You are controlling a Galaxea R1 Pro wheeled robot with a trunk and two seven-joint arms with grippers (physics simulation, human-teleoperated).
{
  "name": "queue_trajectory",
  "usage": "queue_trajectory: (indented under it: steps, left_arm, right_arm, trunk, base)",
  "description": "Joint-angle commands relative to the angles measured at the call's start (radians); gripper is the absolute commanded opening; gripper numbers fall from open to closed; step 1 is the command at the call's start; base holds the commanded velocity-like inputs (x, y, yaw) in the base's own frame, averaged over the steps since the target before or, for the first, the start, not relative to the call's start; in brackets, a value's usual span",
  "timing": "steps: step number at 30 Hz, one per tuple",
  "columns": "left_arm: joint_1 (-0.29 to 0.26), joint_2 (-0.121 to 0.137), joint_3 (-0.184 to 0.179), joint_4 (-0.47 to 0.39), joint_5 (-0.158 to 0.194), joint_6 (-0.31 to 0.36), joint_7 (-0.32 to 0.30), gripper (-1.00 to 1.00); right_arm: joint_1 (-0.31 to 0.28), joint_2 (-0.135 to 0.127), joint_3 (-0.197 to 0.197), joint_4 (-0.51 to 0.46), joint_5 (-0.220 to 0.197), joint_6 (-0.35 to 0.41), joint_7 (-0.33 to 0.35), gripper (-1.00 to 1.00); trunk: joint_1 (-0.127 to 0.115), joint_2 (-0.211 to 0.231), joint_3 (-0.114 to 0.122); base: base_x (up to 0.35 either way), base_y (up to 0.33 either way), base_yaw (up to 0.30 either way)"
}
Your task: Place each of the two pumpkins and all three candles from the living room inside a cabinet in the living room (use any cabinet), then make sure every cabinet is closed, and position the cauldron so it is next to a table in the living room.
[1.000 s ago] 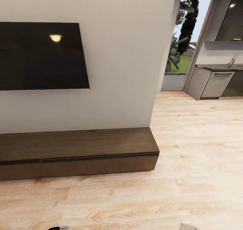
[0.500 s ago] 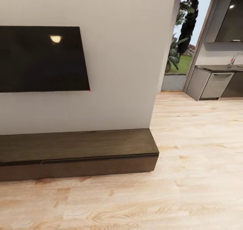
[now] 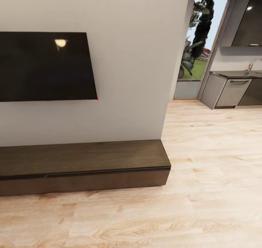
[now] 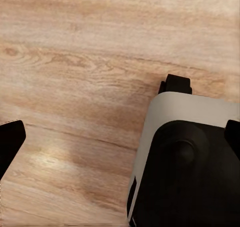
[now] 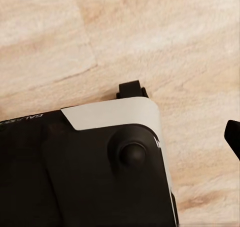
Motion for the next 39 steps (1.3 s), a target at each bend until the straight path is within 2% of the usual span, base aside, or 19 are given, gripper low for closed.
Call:
queue_trajectory:
  steps: [1,21,34,39]
  left_arm:
    - [0.003,0.0,-0.009,-0.002,0.006,0.005,0.004,1.0]
    - [0.027,-0.008,-0.013,-0.002,0.005,0.005,0.003,1.0]
    - [0.033,0.0,-0.013,-0.002,0.01,0.005,0.004,1.0]
    - [0.05,0.003,-0.013,-0.004,0.013,0.004,0.006,1.0]
  right_arm:
    - [0.001,0.0,0.008,0.002,-0.009,-0.002,0.004,1.0]
    - [0.011,0.004,0.01,0.0,-0.006,-0.012,0.0,1.0]
    - [0.011,0.005,0.01,0.0,-0.005,-0.04,-0.006,1.0]
    - [0.011,0.006,0.01,0.0,-0.008,-0.048,-0.01,1.0]
  trunk:
    - [-0.004,0.007,0.002]
    - [-0.081,0.147,0.065]
    - [-0.081,0.147,0.065]
    - [-0.081,0.147,0.065]
  base:
    - [0.0,0.0,0.0]
    - [0.0,0.0,0.0]
    - [0.0,0.0,0.0]
    - [0.0,0.0,0.0]
